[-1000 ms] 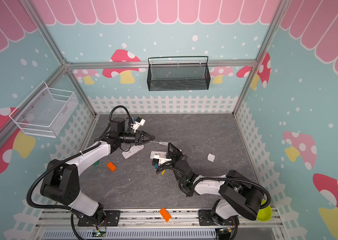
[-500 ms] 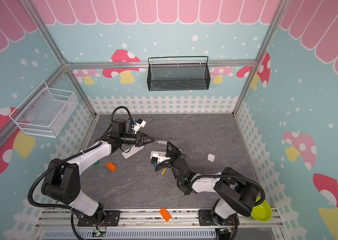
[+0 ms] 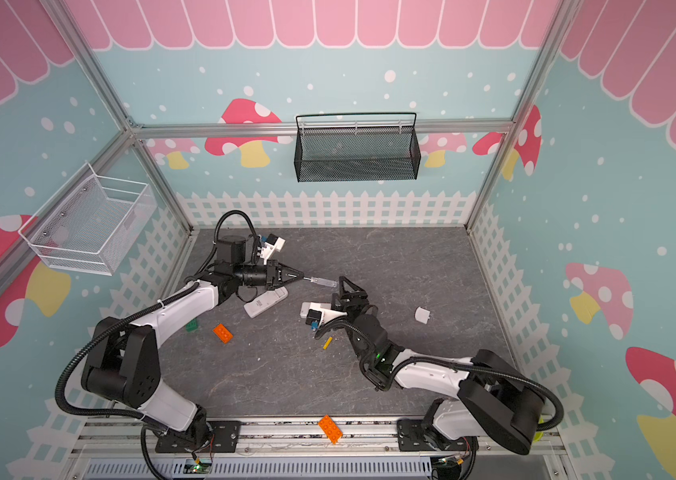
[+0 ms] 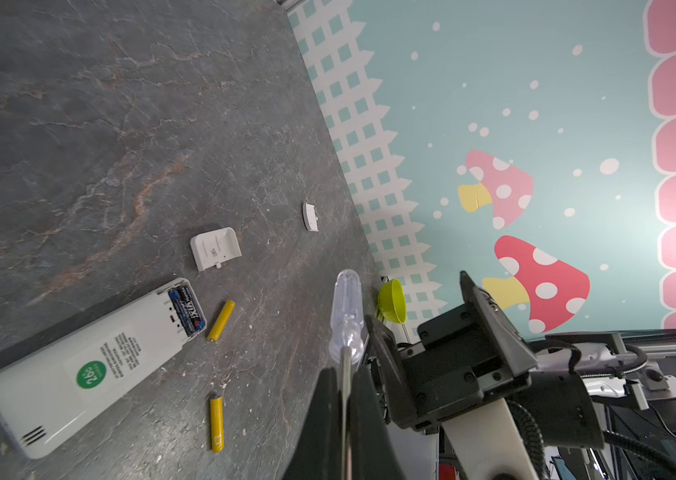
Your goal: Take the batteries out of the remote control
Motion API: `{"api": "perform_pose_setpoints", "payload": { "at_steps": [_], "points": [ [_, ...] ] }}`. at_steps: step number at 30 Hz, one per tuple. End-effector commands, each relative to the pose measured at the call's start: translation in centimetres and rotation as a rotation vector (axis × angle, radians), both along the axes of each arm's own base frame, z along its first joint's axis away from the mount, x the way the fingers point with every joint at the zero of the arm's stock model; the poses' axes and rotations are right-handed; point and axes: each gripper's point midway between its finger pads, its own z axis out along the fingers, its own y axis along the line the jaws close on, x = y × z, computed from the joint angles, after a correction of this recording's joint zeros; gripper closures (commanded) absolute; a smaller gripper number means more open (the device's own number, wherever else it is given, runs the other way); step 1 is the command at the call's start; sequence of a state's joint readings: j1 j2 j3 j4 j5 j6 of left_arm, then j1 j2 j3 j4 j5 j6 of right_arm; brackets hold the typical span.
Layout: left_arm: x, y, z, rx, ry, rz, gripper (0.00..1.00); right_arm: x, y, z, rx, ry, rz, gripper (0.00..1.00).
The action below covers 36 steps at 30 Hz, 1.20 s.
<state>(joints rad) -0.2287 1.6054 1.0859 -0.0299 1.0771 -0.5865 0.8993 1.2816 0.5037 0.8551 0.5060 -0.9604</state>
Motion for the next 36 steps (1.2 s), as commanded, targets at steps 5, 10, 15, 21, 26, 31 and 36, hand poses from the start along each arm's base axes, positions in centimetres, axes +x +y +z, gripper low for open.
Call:
{"api": "perform_pose_setpoints", "payload": {
  "at_steps": [5,10,15,21,26,31,36],
  "points": [
    [-0.2,0.8,3.7,-0.043,-0.172,-0.022,1.00,0.4,0.4,1.5,0.563,0.435,0.132,0.11],
    [-0.4,1.2,4.5,-0.064,-0.223,-0.031,1.00,1.3,-0.4,3.0,0.896,0.657,0.182,0.08],
    [0.2,1.7,4.7,-0.092,-0.259,-0.006,1.00,2.1,-1.2,2.9,1.133,0.834,0.212,0.06],
    [-0.1,1.7,5.6,-0.144,-0.297,-0.001,1.00,3.3,-1.5,2.6,1.444,1.097,0.335,0.08],
    [-0.3,1.6,5.4,-0.158,-0.303,0.000,1.00,3.7,-0.8,2.3,1.530,1.243,0.428,0.13],
    [-0.4,1.3,5.6,-0.174,-0.304,0.001,1.00,4.2,0.4,2.7,1.546,1.336,0.505,0.15],
    [-1.4,0.0,5.6,-0.176,-0.307,-0.052,1.00,4.6,2.0,3.2,1.514,1.440,0.573,0.19]
  ]
}}
